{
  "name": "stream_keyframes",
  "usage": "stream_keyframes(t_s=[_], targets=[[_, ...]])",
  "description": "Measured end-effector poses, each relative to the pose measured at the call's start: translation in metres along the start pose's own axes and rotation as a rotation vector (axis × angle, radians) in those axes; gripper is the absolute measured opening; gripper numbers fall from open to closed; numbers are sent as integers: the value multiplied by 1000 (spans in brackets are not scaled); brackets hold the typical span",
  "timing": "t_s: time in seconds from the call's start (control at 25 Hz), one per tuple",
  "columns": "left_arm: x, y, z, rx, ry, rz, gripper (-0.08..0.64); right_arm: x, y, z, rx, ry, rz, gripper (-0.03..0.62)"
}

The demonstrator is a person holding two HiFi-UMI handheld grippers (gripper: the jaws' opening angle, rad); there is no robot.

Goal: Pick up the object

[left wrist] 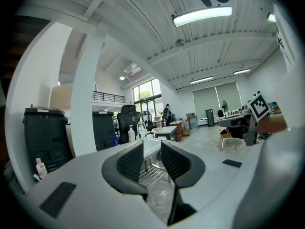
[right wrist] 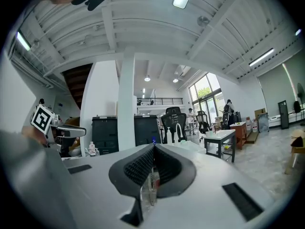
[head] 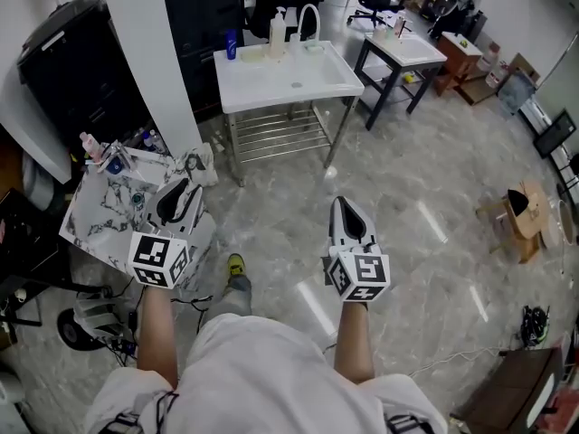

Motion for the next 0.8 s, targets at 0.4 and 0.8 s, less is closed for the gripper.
stream_keyframes(t_s=[0.4,0.8], targets=[[-17,73,68,-26,-18,-6,107,-8,90,1,-40,-12,17,5],[-30,154,180,-12,-52,1,107,-7,236,25,-47,-36,49,5]])
Point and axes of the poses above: the fingertips, and each gripper's own axes: y forward along the fingers, z to its left, x out of its top, the point moved 7 cm from there along -y, backward along the fingers, and after that the axes turned 15 degrees about -x, right-handed, at the moved point
